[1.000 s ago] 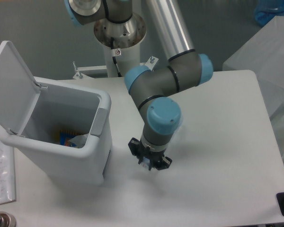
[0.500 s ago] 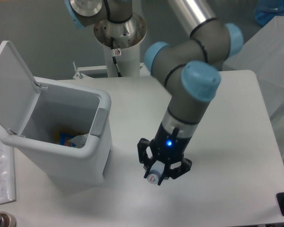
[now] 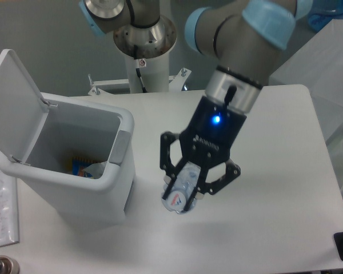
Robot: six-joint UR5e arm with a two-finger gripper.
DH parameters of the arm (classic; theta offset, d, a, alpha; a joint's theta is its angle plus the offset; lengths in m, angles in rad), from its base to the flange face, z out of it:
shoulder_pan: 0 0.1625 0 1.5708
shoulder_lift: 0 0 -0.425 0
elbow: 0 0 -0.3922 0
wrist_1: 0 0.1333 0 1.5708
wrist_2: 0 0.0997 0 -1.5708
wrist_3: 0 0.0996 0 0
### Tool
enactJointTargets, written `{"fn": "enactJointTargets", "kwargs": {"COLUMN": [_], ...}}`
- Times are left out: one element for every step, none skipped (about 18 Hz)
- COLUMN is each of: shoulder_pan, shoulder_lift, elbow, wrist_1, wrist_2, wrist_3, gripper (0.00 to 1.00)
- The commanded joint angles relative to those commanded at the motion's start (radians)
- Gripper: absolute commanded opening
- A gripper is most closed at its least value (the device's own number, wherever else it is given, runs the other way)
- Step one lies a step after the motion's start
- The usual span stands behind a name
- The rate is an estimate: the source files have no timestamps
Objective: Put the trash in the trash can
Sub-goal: 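Close the gripper on the bottle and lift it, then carry the bottle over the bin and lower it inside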
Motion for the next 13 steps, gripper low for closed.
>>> {"fn": "enactJointTargets", "kwargs": {"shoulder_pan": [-0.002,-0.003,-0.006,-0.011,-0.017,-0.024,-0.026,-0.035,-0.057,-0.072,-0.08,-0.09,-0.097], "shoulder_lift": [0.005,0.018,0.035,0.043,0.061,0.086,0.1,0.112,0.124,0.127,0.13,0.135,0.143], "elbow": [0.003,0.003,0.002,-0.005,-0.008,-0.009,-0.011,-0.011,-0.011,-0.015,-0.018,-0.021,-0.031], "wrist_1": [0.0,0.0,0.0,0.0,0.0,0.0,0.0,0.0,0.0,0.0,0.0,0.0,0.0], "wrist_2": [-0.018,-0.038,-0.057,-0.075,-0.094,-0.104,-0.109,-0.117,-0.118,-0.118,-0.118,-0.118,-0.118], "wrist_3": [-0.009,-0.012,-0.018,-0.028,-0.034,-0.041,-0.049,-0.052,-0.054,-0.054,-0.054,-0.054,-0.052], "gripper": [0.04,0.04,0.04,0.04,0.04,0.04,0.04,0.04,0.04,0.04,0.04,0.04,0.04]}}
